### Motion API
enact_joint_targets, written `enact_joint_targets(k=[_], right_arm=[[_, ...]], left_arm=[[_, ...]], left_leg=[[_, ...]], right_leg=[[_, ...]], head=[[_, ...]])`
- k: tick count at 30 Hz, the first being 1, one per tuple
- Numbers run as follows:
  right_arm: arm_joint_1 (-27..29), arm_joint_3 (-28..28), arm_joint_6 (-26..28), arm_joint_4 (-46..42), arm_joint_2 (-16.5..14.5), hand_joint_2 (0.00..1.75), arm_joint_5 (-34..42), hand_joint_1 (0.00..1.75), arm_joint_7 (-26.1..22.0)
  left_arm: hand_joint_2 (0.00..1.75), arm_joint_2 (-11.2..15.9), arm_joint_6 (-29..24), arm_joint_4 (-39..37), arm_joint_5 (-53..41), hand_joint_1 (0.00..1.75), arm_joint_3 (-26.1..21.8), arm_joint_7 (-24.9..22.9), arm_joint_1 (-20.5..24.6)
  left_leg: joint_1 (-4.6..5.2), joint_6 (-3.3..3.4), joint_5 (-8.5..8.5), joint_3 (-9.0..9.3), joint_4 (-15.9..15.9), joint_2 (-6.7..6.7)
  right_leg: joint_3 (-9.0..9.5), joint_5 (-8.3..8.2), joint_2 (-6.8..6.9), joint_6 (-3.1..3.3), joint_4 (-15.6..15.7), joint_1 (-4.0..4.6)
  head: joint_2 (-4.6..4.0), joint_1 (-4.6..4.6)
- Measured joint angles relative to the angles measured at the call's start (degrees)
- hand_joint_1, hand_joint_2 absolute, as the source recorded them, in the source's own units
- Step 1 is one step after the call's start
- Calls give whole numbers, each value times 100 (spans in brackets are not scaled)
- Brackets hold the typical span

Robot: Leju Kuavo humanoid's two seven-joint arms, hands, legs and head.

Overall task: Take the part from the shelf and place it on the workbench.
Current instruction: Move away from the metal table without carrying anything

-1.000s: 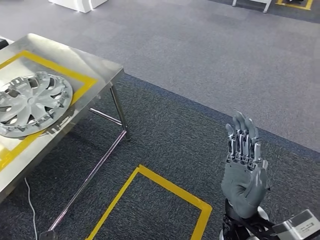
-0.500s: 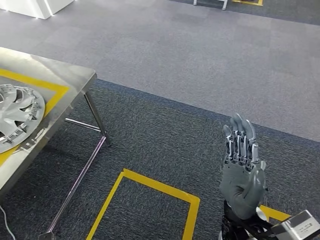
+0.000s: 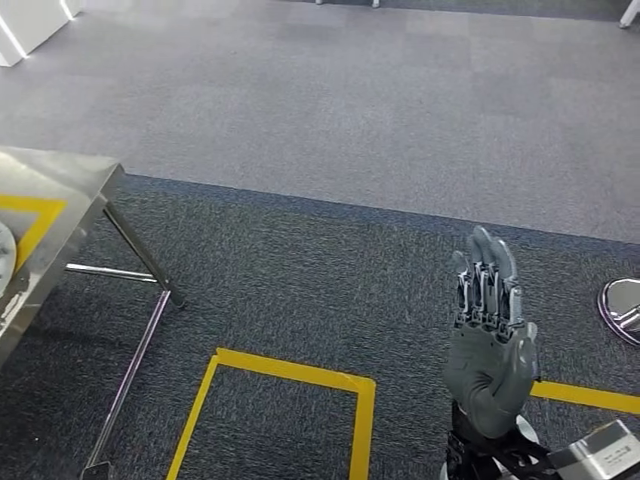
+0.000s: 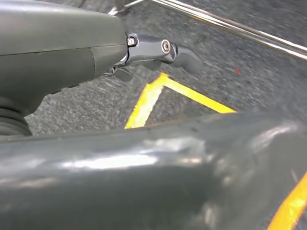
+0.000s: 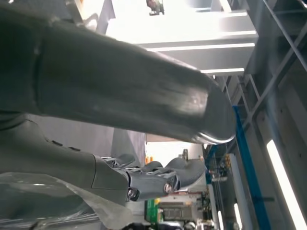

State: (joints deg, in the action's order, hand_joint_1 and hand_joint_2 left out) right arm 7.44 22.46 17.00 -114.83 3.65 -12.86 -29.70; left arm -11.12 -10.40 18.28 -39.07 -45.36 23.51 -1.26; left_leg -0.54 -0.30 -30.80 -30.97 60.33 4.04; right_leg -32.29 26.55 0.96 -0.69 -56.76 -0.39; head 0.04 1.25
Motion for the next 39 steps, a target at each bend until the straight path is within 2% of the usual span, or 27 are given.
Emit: enact_joint_targets(k=[2, 3, 4, 5, 6, 7, 9, 11, 13, 14, 15, 17, 19, 20, 21, 22, 24, 25, 26, 28, 30, 32, 34, 35, 36, 37, 39], right_arm=[[-4, 0, -10, -3, 0, 0, 4, 0, -5], [-4, 1, -15, -2, 0, 0, 7, 0, -6], [0, 1, -21, -2, 0, 0, 11, 0, -8], [2, 1, -25, -1, 0, 0, 15, 0, -10], [3, 1, -28, -1, 0, 0, 17, 0, -13], [2, 1, -30, -1, 0, 0, 17, 0, -17], [-5, 1, -30, -1, 0, 0, 16, 0, -22], [-14, 1, -32, -1, 0, 0, 15, 0, -25], [-10, 1, -34, -2, 0, 0, 14, 0, -27], [-6, -1, -32, -4, 0, 0, 14, 0, -28], [-12, -2, -31, -6, 0, 0, 13, 0, -29], [-27, -1, -28, -8, 0, 0, 12, 0, -29], [-27, 3, -28, -5, 0, 0, 12, 0, -26], [-23, 3, -27, -3, 0, 0, 13, 0, -24], [-22, 3, -27, -2, 0, 0, 13, 0, -23], [-21, 3, -26, -1, 0, 0, 13, 0, -22], [-27, 3, -26, -1, 0, 0, 12, 0, -21], [-31, 4, -27, -1, 0, 0, 11, 0, -21], [-33, 4, -27, -1, 0, 0, 11, 0, -19], [-32, 3, -28, -4, 0, 0, 10, 0, -16], [-33, 3, -32, -8, 0, 0, 7, 0, -15], [-39, 7, -35, -9, 0, 0, 4, 0, -16], [-38, 10, -36, -8, 0, 0, 5, 0, -14], [-35, 12, -37, -8, 0, 0, 5, 0, -14], [-33, 12, -37, -7, 0, 0, 5, 0, -13], [-32, 12, -37, -7, 0, 0, 5, 0, -13], [-34, 12, -37, -7, 0, 0, 5, 0, -13]], left_arm=[[0, -5, 1, 2, -1, 0, -15, 1, -6], [0, -7, 2, 2, -1, 0, -23, 1, -15], [0, -8, 2, 2, -2, 0, -32, 1, -23], [0, -8, 2, 2, -3, 0, -39, 1, -29], [0, -5, 4, 2, -6, 0, -47, 1, -33], [0, -2, 5, 2, -10, 0, -57, 1, -33], [0, 4, 10, 3, -19, 0, -78, 1, -31], [0, 4, 12, 3, -30, 0, -91, 4, -32], [0, -2, 13, 3, -44, 0, -98, 10, -29], [0, -3, 14, 6, -52, 0, -103, 13, -25], [0, -4, 14, 11, -64, 0, -110, 17, -19], [0, 2, 15, 25, -92, 0, -128, 22, -22], [0, 7, 16, 32, -109, 0, -151, 23, -39], [0, 7, 16, 33, -111, 0, -162, 23, -41], [0, 7, 17, 34, -113, 0, -171, 23, -39], [0, 7, 19, 35, -114, 0, -178, 23, -34], [0, 7, 21, 38, -115, 0, -184, 23, -31], [0, 7, 22, 39, -119, 0, -186, 23, -31], [0, 7, 25, 43, -134, 0, -190, 23, -31], [0, 3, 31, 57, -177, 0, -203, 23, -30], [0, -1, 37, 77, -212, 0, -221, 23, -27], [0, -3, 42, 89, -225, 0, -238, 23, -31], [0, -9, 46, 89, -232, 0, -256, 22, -46], [0, -10, 48, 90, -234, 0, -265, 21, -52], [0, -10, 48, 91, -234, 0, -272, 21, -54], [0, -8, 48, 93, -234, 0, -277, 21, -54], [0, -2, 49, 98, -233, 0, -282, 21, -52]], left_leg=[[-7, -15, -388, -303, 706, -267], [-6, -12, -541, -480, 1091, -314], [-5, -3, -597, -605, 1348, -332], [-3, 11, -548, -650, 1418, -340], [-1, 34, -377, -581, 1238, -360], [1, 63, -134, -421, 865, -425], [-5, 121, 201, -89, 96, -732], [4, 142, 247, 24, -198, -916], [12, 161, 269, 29, -254, -808], [4, 183, 291, 41, -293, -739], [-5, 211, 313, 52, -332, -660], [-3, 250, 334, 58, -371, -491], [9, 259, 332, 48, -369, -316], [12, 257, 329, 47, -368, -234], [12, 249, 324, 50, -366, -159], [11, 236, 314, 60, -365, -90], [30, 187, 281, 92, -355, 19], [44, 156, 268, 108, -348, 61], [57, 125, 260, 120, -343, 101], [50, 66, 248, 137, -339, 191], [20, 6, 112, 99, -189, 61], [0, -28, -229, -139, 391, -216], [-1, -29, -540, -507, 1171, -322], [0, -20, -564, -626, 1389, -334], [2, -2, -453, -633, 1353, -344], [5, 24, -249, -541, 1100, -371], [9, 87, 186, -219, 304, -576]], right_leg=[[-5, -16, -114, 45, 6, -4], [-12, -21, -183, 54, 5, 5], [-16, -25, -261, 60, 3, 17], [-16, -28, -339, 63, 0, 28], [-10, -30, -421, 64, -5, 35], [-1, -31, -499, 63, -10, 39], [-8, -33, -633, 43, -32, 39], [-67, -57, -758, -21, -47, 14], [-132, -87, -856, -101, -42, -13], [-168, -63, -776, -129, -73, -10], [-244, 27, -621, -155, -198, 0], [-548, 385, -252, -206, -817, 8], [-890, 695, -141, -257, -1547, -16], [-950, 708, -129, -274, -1688, -26], [-878, 604, -107, -285, -1571, -35], [-683, 422, -52, -289, -1229, -40], [-191, 120, 204, -261, -377, -33], [-33, 53, 291, -226, -118, -21], [30, 43, 334, -183, -14, -5], [21, 19, 207, -95, -12, 12], [19, -11, 88, -21, 11, 0], [23, -31, -26, 36, 24, -11], [18, -36, -169, 62, 21, 7], [19, -37, -252, 68, 19, 20], [25, -38, -332, 69, 17, 30], [35, -38, -411, 68, 15, 37], [43, -37, -550, 59, 5, 45]], head=[[0, -25], [0, -30], [0, -32], [0, -31], [0, -31], [0, -31], [0, -27], [0, -27], [0, -28], [0, -24], [0, -8], [0, 20], [0, 31], [0, 31], [0, 32], [0, 33], [0, 28], [0, 20], [0, 12], [0, 2], [0, -11], [0, -39], [0, -55], [0, -55], [0, -56], [0, -55], [0, -55]])
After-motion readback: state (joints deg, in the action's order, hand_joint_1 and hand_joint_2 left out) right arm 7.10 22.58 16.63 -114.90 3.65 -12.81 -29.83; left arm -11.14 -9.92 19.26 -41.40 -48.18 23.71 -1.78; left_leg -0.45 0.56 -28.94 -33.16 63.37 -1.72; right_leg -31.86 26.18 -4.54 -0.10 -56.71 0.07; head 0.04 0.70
